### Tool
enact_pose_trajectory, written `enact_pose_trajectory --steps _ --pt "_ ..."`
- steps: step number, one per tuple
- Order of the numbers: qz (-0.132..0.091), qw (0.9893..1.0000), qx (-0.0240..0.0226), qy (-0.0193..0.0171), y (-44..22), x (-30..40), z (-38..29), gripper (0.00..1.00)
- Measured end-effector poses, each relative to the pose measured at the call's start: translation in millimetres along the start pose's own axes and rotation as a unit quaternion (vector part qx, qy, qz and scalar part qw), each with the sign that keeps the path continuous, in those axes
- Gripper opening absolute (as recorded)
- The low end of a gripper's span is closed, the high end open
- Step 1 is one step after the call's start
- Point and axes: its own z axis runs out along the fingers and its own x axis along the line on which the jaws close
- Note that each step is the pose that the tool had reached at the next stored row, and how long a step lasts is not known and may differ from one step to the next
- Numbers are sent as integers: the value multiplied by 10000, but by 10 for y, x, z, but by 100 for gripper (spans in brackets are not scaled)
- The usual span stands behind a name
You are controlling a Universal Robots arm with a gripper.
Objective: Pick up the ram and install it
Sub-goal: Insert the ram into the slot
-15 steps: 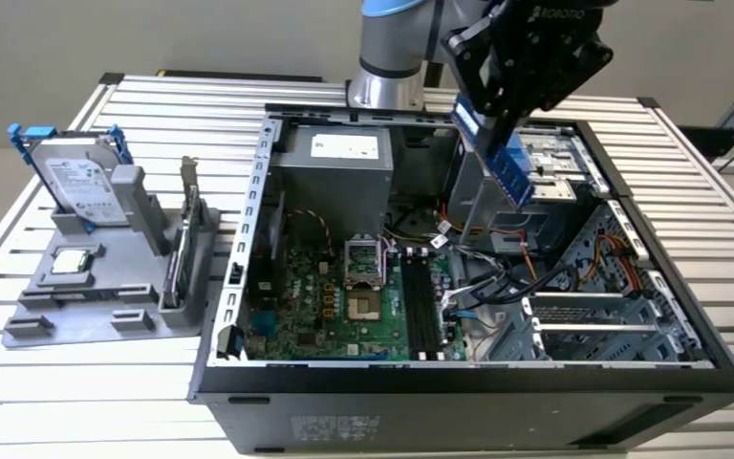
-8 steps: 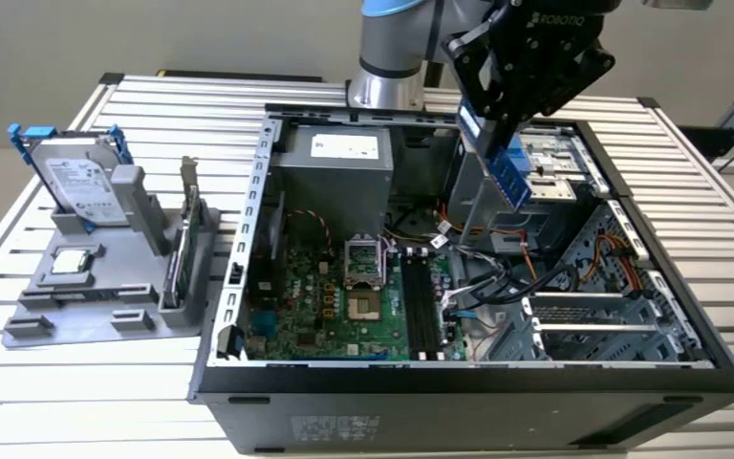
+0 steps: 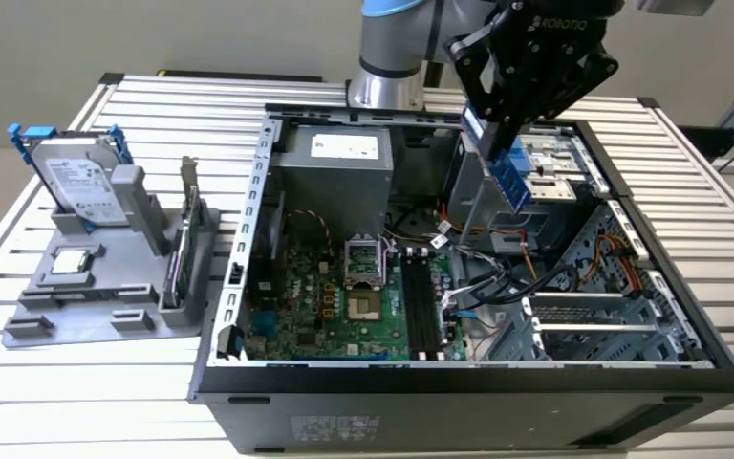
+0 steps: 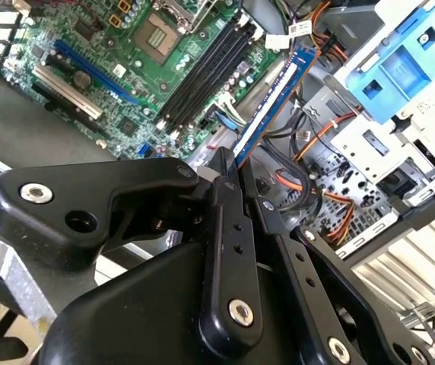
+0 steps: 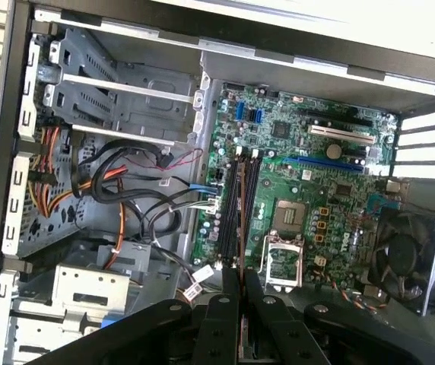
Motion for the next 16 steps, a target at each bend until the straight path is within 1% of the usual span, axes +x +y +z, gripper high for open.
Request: enact_pose_trajectory --steps 5,7,9,13,16 --pt "8 10000 1 0 0 3 1 0" --pt "7 10000 0 7 0 4 4 0" --pt "8 10000 -1 22 0 3 11 0" --pt "11 10000 -7 62 0 4 23 0" --pt "24 10000 -9 78 0 5 32 0"
